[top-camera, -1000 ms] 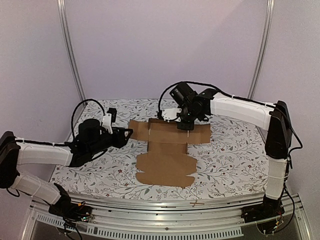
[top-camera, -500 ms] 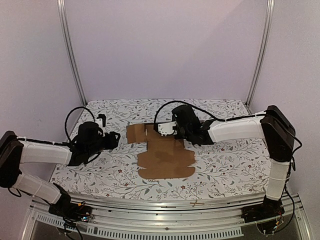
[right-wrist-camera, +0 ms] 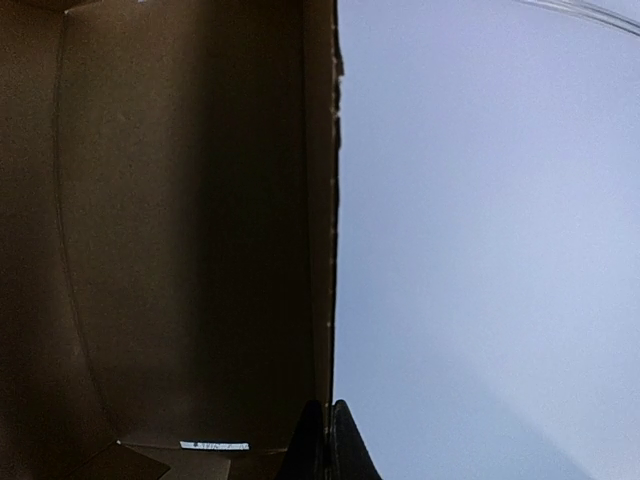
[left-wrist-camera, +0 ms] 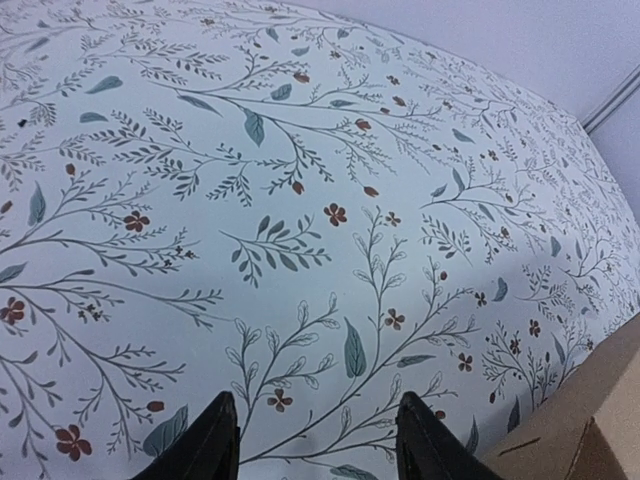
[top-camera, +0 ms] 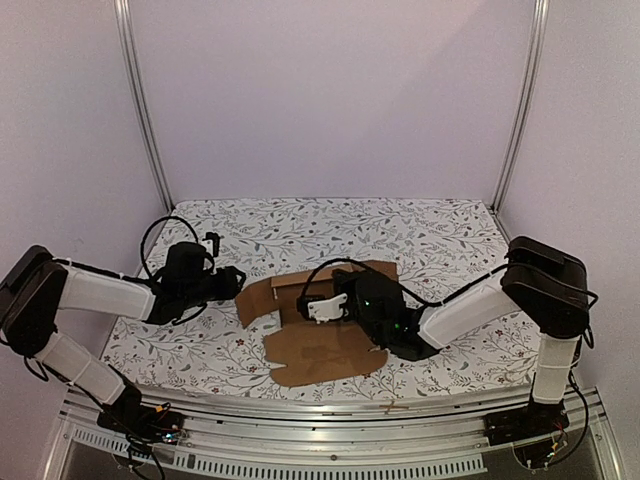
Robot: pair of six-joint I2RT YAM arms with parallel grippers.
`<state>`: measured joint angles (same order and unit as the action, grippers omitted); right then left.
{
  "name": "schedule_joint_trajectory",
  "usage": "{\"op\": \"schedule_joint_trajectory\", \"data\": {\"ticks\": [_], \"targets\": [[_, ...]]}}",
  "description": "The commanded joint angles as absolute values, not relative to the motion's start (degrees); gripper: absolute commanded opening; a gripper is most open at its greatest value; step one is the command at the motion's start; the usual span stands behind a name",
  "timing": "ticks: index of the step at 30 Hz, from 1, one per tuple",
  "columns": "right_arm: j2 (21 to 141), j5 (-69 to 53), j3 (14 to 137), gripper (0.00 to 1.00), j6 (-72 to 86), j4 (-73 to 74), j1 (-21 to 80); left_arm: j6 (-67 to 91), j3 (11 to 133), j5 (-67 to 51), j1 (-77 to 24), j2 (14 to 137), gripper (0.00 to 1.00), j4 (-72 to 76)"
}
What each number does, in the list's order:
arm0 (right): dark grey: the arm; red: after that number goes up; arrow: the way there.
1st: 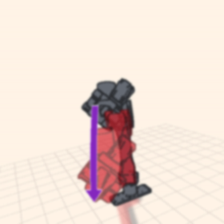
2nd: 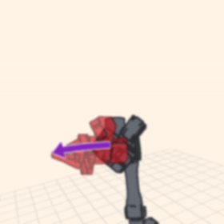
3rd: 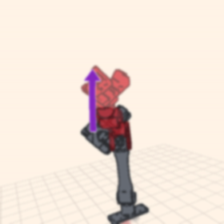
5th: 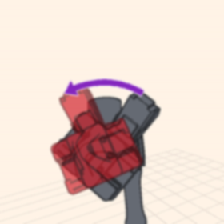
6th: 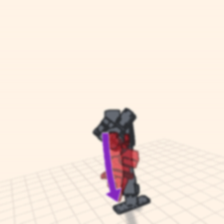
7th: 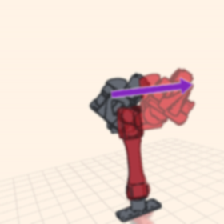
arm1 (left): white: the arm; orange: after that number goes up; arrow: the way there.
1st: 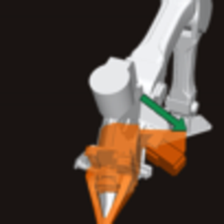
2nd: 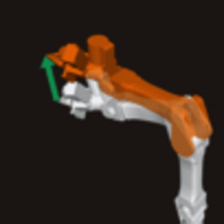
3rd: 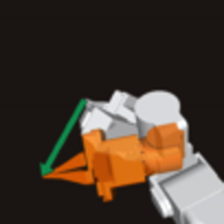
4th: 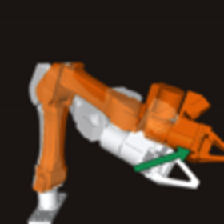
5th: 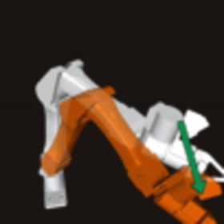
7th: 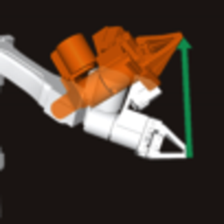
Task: Fold the paper box
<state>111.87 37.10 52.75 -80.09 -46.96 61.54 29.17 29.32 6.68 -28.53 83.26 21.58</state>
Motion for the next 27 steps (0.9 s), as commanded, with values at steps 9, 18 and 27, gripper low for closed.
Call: {"op": "schedule_joint_trajectory", "data": {"ticks": [9, 18, 27], "targets": [[119.45, 42.57, 42.94, 0.0, -92.98, -77.86, 67.85, 32.8, 20.06, 5.16, -28.57, 69.07, 0.51, 21.01], [119.92, 42.66, 45.86, 0.0, -91.55, -75.58, 64.06, 33.44, 17.46, 8.07, -43.5, 42.27, 0.29, 4.88], [122.05, 41.49, 51.3, 0.0, -89.05, -70.58, 57.94, 32.69, 25.9, 2.83, -51.65, 69.53, 0.1, 8.4]]}}
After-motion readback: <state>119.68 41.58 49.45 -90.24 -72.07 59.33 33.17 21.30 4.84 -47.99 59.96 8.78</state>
